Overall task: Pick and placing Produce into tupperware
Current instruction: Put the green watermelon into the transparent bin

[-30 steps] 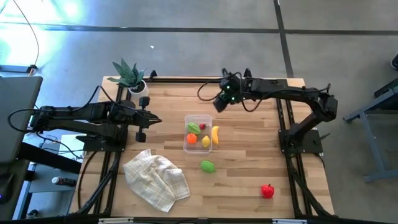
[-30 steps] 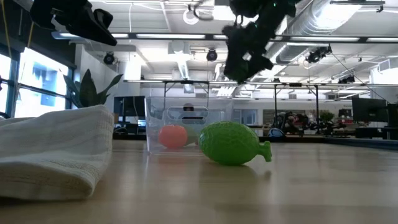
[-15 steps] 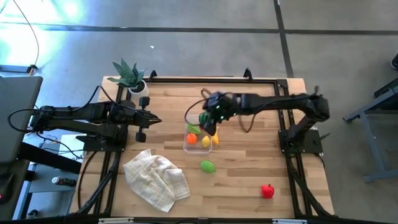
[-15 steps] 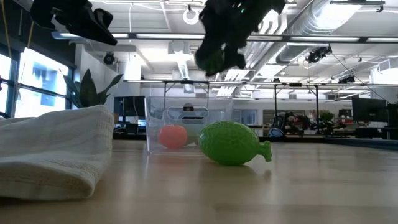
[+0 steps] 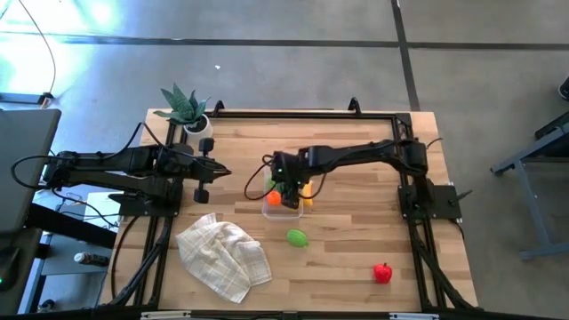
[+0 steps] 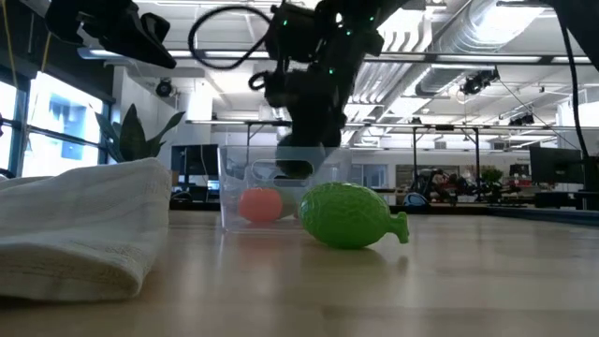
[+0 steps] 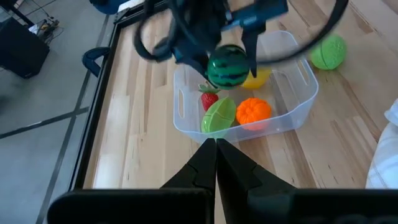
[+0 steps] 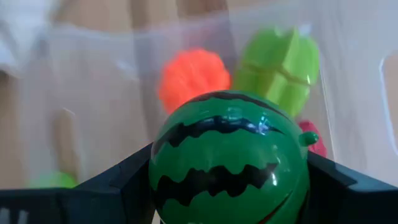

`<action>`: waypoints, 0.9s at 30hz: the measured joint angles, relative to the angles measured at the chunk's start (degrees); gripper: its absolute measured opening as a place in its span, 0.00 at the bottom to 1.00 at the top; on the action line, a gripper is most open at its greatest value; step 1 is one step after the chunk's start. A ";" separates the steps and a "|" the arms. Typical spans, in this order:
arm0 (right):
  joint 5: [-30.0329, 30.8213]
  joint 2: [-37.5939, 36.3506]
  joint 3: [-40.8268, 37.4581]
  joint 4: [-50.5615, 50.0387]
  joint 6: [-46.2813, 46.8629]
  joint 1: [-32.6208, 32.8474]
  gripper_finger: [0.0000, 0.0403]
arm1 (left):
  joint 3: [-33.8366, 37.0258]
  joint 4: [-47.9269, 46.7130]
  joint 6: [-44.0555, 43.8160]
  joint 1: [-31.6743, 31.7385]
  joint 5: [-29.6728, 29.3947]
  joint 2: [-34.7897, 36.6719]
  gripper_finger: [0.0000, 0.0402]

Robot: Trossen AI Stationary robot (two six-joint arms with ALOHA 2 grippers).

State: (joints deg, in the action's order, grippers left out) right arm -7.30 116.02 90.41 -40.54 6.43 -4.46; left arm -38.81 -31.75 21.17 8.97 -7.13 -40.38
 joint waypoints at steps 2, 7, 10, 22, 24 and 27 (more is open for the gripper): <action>0.75 1.44 0.58 -1.22 -1.20 0.14 0.67 | 0.00 -0.02 -0.02 0.00 0.00 0.00 0.01; 2.90 3.47 0.61 -3.05 -2.58 0.45 0.67 | 0.00 -0.04 -0.02 0.00 0.01 0.00 0.01; 3.42 4.24 0.61 -3.39 -2.63 0.40 0.67 | 0.00 -0.04 -0.02 0.00 0.02 0.00 0.01; 3.95 4.69 0.61 -2.98 -2.16 0.32 0.67 | 0.00 -0.04 -0.02 0.01 0.01 0.00 0.01; 3.94 4.69 0.61 -2.92 -1.95 0.38 0.67 | 0.00 -0.04 -0.02 0.00 0.01 0.00 0.01; 4.18 4.69 0.61 -2.92 -1.90 0.53 0.67 | 0.00 -0.04 -0.02 0.01 0.00 0.00 0.01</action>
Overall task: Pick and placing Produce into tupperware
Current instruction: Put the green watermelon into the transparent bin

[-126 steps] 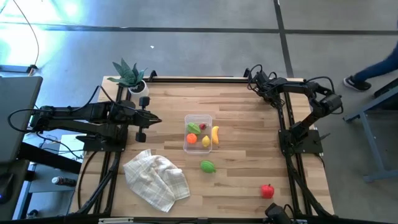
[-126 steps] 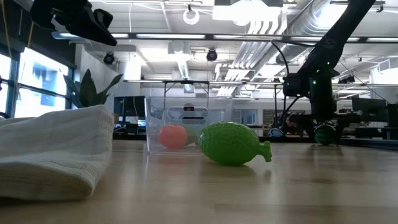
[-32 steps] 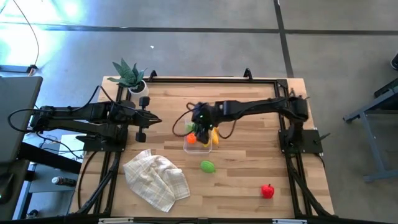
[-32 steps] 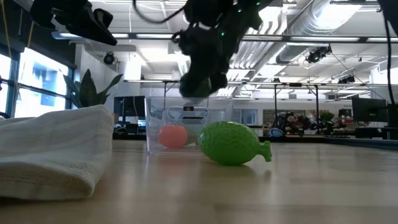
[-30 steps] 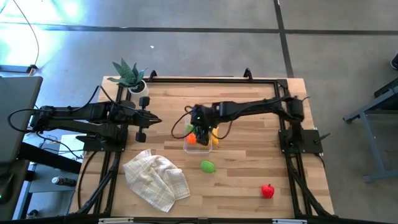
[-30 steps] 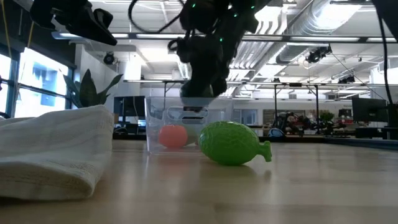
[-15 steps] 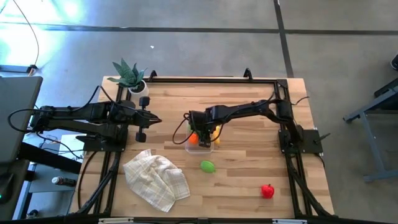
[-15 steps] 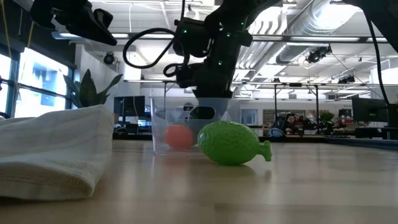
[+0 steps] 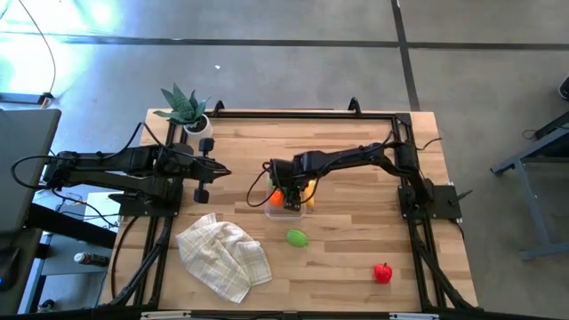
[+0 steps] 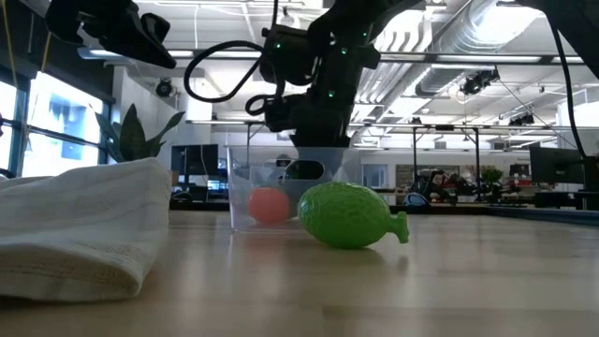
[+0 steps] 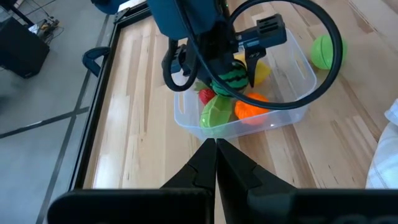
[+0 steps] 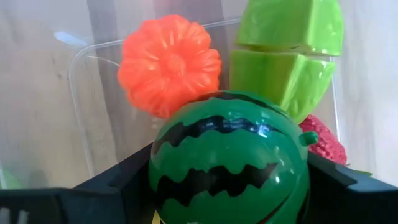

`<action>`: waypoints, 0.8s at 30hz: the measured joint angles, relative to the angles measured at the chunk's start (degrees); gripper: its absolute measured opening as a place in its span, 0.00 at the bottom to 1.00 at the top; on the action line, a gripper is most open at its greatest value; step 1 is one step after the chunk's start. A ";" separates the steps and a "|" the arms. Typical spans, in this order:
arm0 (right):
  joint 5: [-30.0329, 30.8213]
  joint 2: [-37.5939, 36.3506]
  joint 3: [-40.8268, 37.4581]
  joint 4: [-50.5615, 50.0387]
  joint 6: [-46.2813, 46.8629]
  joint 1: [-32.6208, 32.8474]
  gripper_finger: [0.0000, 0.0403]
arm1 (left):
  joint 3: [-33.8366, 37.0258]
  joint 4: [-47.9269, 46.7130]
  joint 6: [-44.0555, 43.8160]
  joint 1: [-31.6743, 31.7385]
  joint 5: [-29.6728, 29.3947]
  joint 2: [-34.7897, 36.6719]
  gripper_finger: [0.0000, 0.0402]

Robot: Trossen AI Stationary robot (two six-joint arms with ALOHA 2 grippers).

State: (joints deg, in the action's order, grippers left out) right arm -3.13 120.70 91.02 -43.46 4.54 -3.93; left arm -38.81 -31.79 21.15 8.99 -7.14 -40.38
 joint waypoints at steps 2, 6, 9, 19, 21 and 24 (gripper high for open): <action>1.00 0.00 0.00 0.07 -0.04 0.23 0.67 | 0.00 0.00 0.00 -0.01 0.00 0.00 0.01; 1.43 0.00 0.00 1.36 -0.04 0.76 0.67 | 0.00 0.00 0.00 -0.01 0.00 0.00 0.01; 1.41 0.00 0.00 2.25 -0.04 1.11 0.67 | 0.00 0.00 0.00 0.00 0.00 0.00 0.01; 3.14 0.00 0.00 2.14 0.13 1.08 0.74 | 0.00 0.00 0.00 -0.01 0.01 0.00 0.01; 3.15 0.00 0.00 2.14 0.12 1.08 0.74 | 0.00 0.00 0.00 0.00 0.00 0.00 0.01; 3.19 0.00 0.00 2.15 0.12 1.08 0.75 | 0.00 0.00 0.00 0.01 0.00 0.00 0.01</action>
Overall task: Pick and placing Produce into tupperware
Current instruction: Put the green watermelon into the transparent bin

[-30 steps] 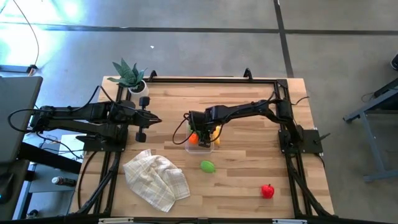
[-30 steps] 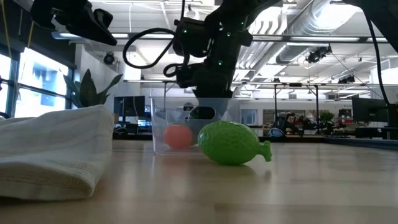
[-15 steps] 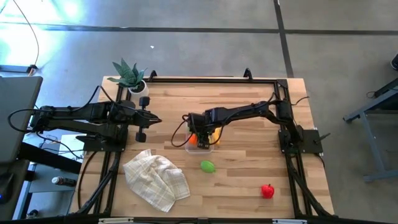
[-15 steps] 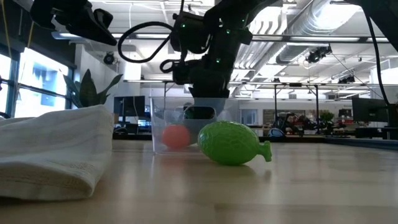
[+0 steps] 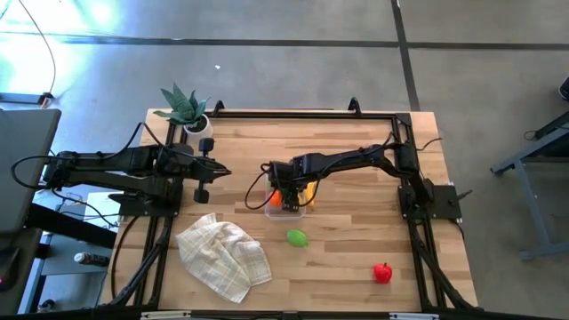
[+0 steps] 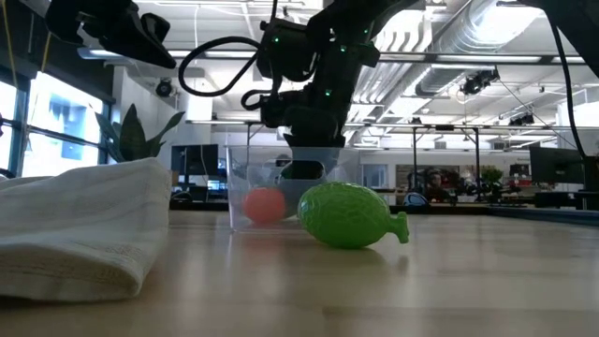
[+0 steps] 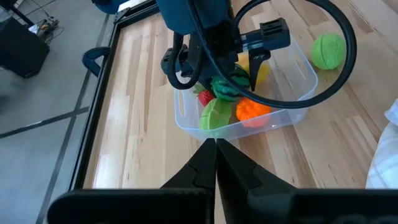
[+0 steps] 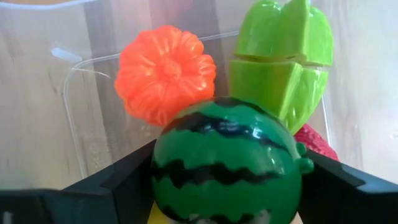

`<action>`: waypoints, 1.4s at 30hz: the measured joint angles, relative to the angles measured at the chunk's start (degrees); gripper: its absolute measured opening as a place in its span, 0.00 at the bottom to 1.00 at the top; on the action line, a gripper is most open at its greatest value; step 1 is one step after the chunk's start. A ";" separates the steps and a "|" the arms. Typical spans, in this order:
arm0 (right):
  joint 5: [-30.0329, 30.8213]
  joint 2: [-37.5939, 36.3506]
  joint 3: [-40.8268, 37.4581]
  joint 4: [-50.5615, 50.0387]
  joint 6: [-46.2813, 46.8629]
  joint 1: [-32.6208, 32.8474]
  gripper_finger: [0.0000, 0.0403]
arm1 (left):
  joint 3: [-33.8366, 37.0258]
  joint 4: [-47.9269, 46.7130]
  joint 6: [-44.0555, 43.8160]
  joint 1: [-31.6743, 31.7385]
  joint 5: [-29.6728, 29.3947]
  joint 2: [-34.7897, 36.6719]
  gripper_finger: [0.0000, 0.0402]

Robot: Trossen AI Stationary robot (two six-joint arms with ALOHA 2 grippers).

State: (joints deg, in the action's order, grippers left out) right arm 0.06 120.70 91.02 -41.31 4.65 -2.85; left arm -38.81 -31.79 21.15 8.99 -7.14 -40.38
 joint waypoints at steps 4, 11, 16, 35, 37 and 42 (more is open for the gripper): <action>0.15 0.00 0.00 -0.01 -0.16 0.00 0.75 | 0.00 0.00 0.00 -0.01 0.01 0.00 0.01; -0.53 0.00 1.51 -3.17 -1.06 0.00 0.75 | 0.00 0.00 0.00 -0.02 0.00 0.00 0.01; -0.57 0.00 5.39 -6.20 -1.92 0.00 0.75 | 0.00 0.00 0.00 0.00 0.00 0.00 0.01; -1.19 3.56 6.54 -6.97 -2.17 -0.66 0.75 | 0.00 -0.02 0.00 0.00 0.00 0.00 0.01; -1.19 4.29 6.54 -6.97 -2.01 -0.66 0.75 | 0.00 0.00 0.00 0.00 0.00 0.00 0.01; -1.19 4.35 6.54 -6.76 -2.10 -0.48 0.75 | 0.00 -0.01 0.00 -0.01 0.02 0.00 0.01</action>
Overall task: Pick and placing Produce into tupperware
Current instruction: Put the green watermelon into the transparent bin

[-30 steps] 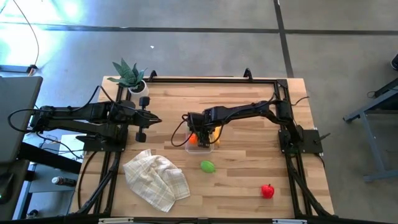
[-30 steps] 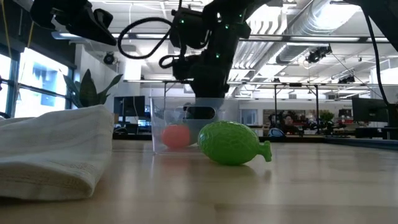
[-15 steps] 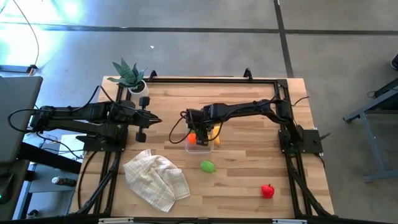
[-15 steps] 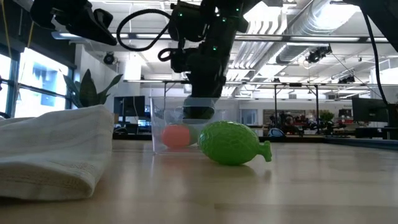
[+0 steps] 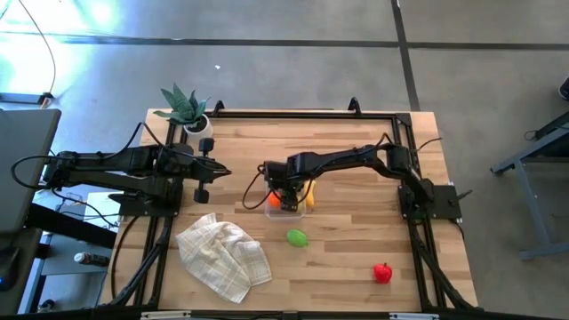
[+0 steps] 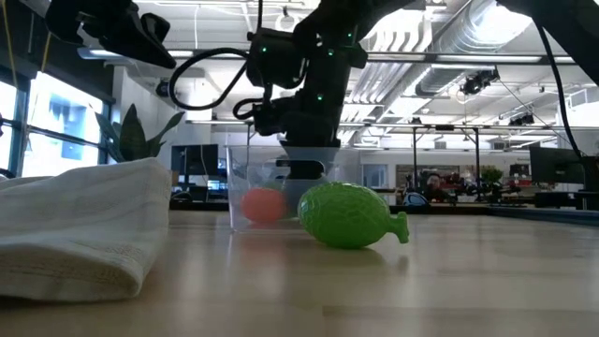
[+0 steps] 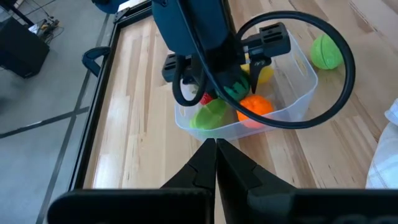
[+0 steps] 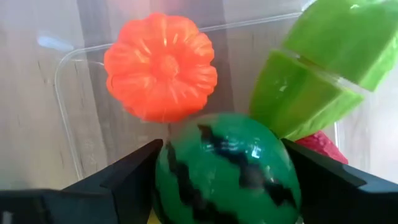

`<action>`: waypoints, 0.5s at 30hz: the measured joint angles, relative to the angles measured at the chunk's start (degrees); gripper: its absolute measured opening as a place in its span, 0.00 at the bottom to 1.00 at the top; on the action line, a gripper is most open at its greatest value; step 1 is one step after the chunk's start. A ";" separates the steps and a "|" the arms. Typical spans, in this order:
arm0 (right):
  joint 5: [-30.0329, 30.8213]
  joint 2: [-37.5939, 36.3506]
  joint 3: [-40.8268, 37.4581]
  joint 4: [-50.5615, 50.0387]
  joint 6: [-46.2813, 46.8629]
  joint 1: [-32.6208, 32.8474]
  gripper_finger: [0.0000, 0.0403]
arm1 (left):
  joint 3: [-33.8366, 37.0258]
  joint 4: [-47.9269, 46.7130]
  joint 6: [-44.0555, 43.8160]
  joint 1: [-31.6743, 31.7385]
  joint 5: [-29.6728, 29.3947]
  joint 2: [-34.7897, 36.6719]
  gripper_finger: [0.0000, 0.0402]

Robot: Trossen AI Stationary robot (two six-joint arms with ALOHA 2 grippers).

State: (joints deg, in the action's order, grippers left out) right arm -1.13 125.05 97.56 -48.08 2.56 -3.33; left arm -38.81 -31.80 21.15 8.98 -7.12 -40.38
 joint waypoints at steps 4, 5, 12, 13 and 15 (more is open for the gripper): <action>0.04 0.00 0.00 -0.15 1.51 -0.02 0.75 | 0.00 -0.01 0.00 0.01 -0.02 0.00 0.01; 0.15 0.00 0.00 -0.08 2.05 -0.02 0.75 | 0.00 0.00 0.00 0.01 -0.01 0.00 0.01; 1.55 -0.02 1.39 -0.95 2.99 0.06 0.75 | 0.00 0.00 0.00 -0.01 -0.01 0.00 0.01; 1.57 -0.02 1.85 -1.53 2.97 0.10 0.75 | 0.00 0.00 0.00 0.00 -0.01 0.00 0.01; 1.56 -0.02 3.31 -2.80 2.93 0.14 0.75 | 0.00 0.01 0.00 -0.01 -0.02 0.00 0.01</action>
State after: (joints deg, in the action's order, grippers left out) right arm 0.44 125.03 100.87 -50.88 5.48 -3.19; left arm -38.81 -31.79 21.15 8.97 -7.14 -40.38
